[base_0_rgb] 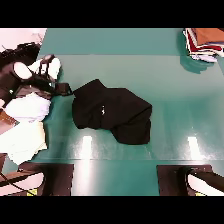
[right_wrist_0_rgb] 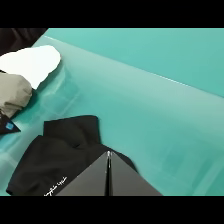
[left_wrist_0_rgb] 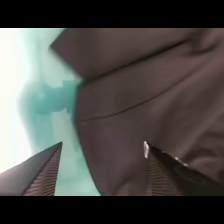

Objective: Fold the shirts.

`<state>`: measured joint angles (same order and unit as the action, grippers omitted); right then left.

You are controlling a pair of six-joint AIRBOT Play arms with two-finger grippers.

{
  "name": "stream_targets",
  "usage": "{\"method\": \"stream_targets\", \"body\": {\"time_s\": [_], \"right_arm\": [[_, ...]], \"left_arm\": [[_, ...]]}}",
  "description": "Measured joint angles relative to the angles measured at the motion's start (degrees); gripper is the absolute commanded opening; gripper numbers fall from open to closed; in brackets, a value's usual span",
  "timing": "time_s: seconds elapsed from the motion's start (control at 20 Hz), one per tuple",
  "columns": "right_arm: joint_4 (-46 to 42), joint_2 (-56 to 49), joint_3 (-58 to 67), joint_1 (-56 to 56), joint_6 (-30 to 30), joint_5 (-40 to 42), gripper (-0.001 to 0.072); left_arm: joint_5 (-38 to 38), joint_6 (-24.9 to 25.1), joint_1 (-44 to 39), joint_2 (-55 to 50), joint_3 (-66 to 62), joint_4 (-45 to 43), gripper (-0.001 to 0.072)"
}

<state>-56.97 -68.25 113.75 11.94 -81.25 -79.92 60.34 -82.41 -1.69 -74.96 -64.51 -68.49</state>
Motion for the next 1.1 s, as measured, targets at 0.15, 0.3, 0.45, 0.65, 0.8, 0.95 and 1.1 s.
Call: {"method": "stream_targets", "body": {"time_s": [0.15,0.3,0.45,0.65,0.8,0.95,1.1], "right_arm": [[0.0,0.0,0.0,0.0,0.0,-0.1,0.0014],[0.0,0.0,0.0,0.2,0.0,-0.2,0.0014],[-0.1,0.0,0.0,0.4,0.0,-0.2,0.0014],[-0.1,-0.1,0.0,0.5,0.0,-0.3,0.0014],[-1.1,0.0,-0.2,0.3,-0.2,-1.5,0.0014],[-7.0,1.4,-5.5,0.1,-2.6,-4.6,0.0014],[-14.2,4.6,-19.5,0.0,-5.1,-6.4,0.0220]], "left_arm": [[-2.8,1.2,1.6,-2.6,4.5,2.2,0.0609],[-4.3,2.9,2.1,-5.4,6.2,5.3,0.0609],[-5.0,6.5,2.3,-7.7,6.8,11.9,0.0606],[-5.3,9.4,2.4,-9.2,7.1,17.1,0.0025],[-5.5,10.3,2.4,-9.5,5.7,18.6,0.0019],[-5.1,10.6,2.5,-8.3,1.5,18.9,0.0019],[-4.8,10.8,2.5,-6.2,-4.2,18.4,0.0020]]}}
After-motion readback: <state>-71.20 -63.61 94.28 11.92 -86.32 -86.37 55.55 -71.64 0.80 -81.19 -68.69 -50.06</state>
